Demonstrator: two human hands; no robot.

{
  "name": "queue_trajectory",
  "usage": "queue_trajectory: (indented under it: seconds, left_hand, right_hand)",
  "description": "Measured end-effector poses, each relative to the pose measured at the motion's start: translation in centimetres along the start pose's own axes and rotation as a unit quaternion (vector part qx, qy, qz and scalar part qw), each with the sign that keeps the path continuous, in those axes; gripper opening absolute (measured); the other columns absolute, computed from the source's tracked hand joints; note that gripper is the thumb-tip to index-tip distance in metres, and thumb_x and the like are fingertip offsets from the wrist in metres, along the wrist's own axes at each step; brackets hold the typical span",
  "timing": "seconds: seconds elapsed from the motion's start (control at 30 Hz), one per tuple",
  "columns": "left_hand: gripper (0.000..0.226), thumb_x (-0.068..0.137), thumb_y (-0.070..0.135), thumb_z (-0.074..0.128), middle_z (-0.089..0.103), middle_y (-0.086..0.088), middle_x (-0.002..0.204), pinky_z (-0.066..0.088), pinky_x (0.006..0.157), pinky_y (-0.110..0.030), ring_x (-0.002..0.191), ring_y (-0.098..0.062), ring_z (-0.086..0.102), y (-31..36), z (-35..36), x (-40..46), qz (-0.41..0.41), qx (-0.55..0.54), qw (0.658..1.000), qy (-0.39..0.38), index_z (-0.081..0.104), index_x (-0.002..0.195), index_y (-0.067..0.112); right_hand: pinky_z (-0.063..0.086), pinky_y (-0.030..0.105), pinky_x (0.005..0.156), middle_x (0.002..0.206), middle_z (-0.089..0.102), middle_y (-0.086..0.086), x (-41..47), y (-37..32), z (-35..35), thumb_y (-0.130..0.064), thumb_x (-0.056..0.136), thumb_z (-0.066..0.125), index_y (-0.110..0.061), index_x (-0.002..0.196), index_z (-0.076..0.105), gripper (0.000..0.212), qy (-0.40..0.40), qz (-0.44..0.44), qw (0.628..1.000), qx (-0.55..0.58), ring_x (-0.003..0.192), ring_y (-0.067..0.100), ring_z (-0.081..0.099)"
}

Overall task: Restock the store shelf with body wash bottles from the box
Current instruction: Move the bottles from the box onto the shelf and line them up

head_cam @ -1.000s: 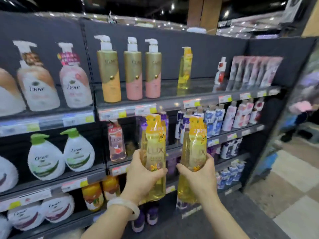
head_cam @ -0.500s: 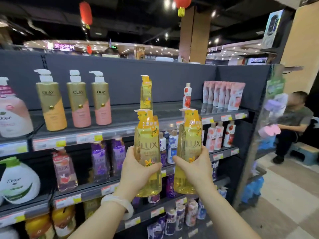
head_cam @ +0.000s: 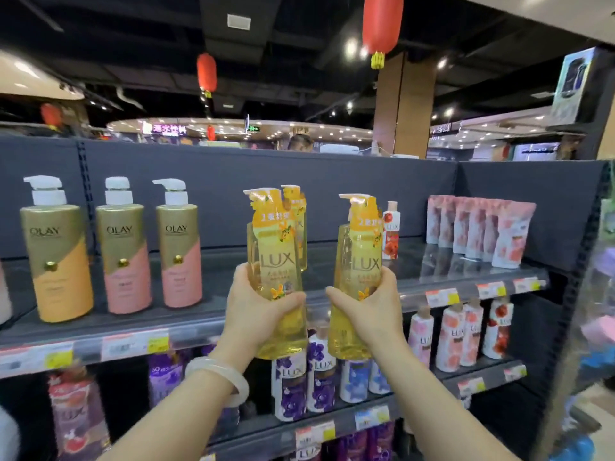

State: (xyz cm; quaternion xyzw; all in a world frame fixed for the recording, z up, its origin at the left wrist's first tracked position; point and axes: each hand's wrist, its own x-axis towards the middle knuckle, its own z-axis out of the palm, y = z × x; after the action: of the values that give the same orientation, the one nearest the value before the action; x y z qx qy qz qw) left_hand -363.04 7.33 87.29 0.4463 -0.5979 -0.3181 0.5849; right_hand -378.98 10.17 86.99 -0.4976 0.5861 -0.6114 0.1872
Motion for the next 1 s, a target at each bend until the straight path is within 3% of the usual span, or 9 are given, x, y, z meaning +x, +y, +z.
queue_trajectory:
  seconds: [0.07,0.2,0.3,0.4,0.57,0.77,1.0]
  left_hand:
    - [0.063,0.06,0.014,0.086,0.058,0.011,0.097,0.048,0.082,-0.031,0.094,-0.014,0.059,0.0,0.0,3.7,0.007,0.006,1.0,0.016,0.044,0.106,0.022]
    - [0.062,0.06,0.011,0.086,0.059,0.01,0.093,0.049,0.076,-0.027,0.084,-0.006,0.06,-0.8,-0.3,9.4,0.017,-0.004,0.999,0.049,0.045,0.106,0.018]
    - [0.062,0.062,0.011,0.085,0.056,0.014,0.091,0.043,0.066,-0.017,0.081,0.002,0.055,-1.9,-0.6,12.1,0.018,0.01,0.998,0.062,0.043,0.107,0.019]
    - [0.064,0.062,0.012,0.085,0.055,0.014,0.092,0.042,0.067,-0.018,0.082,0.0,0.055,-3.3,-0.6,14.1,0.012,0.018,0.997,0.079,0.043,0.108,0.019]
    - [0.063,0.063,0.011,0.084,0.056,0.013,0.094,0.043,0.065,-0.017,0.084,0.002,0.056,-4.7,0.2,16.6,0.0,0.018,0.996,0.086,0.042,0.109,0.019]
    - [0.066,0.061,0.011,0.086,0.063,0.003,0.103,0.052,0.083,-0.035,0.096,-0.014,0.063,-6.0,1.2,21.3,-0.041,0.013,0.998,0.049,0.045,0.112,0.02]
    - [0.063,0.064,0.009,0.084,0.064,0.002,0.102,0.052,0.087,-0.04,0.097,-0.017,0.063,-9.4,1.8,23.3,-0.078,0.032,0.996,0.027,0.045,0.112,0.021]
  right_hand:
    - [0.046,0.028,0.087,0.113,0.056,-0.004,3.2,-0.6,1.5,-0.031,0.065,0.082,-0.019,0.125,0.04,0.074,-0.006,-0.012,1.0,0.008,0.104,0.014,0.055]
    - [0.037,0.01,0.065,0.097,0.055,-0.017,7.7,-0.6,3.7,-0.026,0.067,0.081,-0.029,0.108,0.042,0.057,-0.014,-0.033,0.999,0.033,0.086,-0.003,0.053]
    - [0.034,0.009,0.062,0.092,0.05,-0.022,9.4,-0.1,5.0,-0.023,0.069,0.081,-0.033,0.104,0.038,0.056,-0.032,-0.035,0.997,0.054,0.081,-0.009,0.049]
    - [0.035,0.009,0.062,0.09,0.05,-0.023,11.2,0.3,6.2,-0.021,0.069,0.081,-0.034,0.1,0.038,0.054,-0.039,-0.043,0.996,0.063,0.08,-0.008,0.05]
    - [0.037,0.009,0.066,0.094,0.052,-0.022,13.6,1.1,7.3,-0.022,0.067,0.082,-0.03,0.11,0.041,0.06,-0.051,-0.055,0.994,0.082,0.086,-0.006,0.053]
    - [0.042,0.024,0.084,0.102,0.053,-0.017,15.9,2.6,7.0,-0.027,0.065,0.083,-0.03,0.116,0.04,0.067,-0.059,-0.052,0.994,0.075,0.095,0.005,0.054]
    - [0.046,0.028,0.088,0.115,0.054,-0.01,17.3,4.8,7.7,-0.03,0.065,0.083,-0.029,0.124,0.038,0.074,-0.082,-0.04,0.993,0.073,0.105,0.01,0.054]
